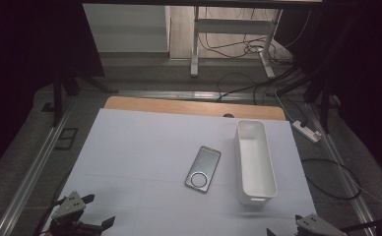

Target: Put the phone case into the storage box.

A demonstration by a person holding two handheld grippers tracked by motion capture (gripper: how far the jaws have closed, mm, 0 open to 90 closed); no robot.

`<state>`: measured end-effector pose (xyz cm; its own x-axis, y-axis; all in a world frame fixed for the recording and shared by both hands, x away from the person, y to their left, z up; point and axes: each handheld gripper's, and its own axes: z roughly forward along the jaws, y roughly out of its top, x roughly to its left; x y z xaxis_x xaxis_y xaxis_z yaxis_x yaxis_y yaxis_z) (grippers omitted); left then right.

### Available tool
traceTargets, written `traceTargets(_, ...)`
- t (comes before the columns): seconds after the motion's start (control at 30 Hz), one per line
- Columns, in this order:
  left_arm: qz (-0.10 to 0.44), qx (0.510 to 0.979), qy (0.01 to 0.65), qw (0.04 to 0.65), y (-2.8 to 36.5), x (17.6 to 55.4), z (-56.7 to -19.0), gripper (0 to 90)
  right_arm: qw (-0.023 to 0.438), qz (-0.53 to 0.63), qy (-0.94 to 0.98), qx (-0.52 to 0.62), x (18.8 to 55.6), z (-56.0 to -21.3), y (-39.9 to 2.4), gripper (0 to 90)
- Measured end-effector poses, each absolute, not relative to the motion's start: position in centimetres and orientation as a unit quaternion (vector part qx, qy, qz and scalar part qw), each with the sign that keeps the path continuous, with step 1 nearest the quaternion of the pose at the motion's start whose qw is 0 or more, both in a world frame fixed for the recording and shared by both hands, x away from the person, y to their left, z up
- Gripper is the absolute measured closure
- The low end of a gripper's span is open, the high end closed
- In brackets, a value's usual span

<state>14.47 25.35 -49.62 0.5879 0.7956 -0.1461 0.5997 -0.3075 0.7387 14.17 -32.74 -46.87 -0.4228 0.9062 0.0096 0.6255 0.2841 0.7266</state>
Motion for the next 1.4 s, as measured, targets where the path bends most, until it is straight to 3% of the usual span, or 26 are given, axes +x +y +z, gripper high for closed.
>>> traceTargets(1.4,0.109,0.831,0.397,0.374,20.6,21.1,-48.3,0.0,0.206,0.334,0.775,0.496,14.3,-46.9,-32.7,0.0)
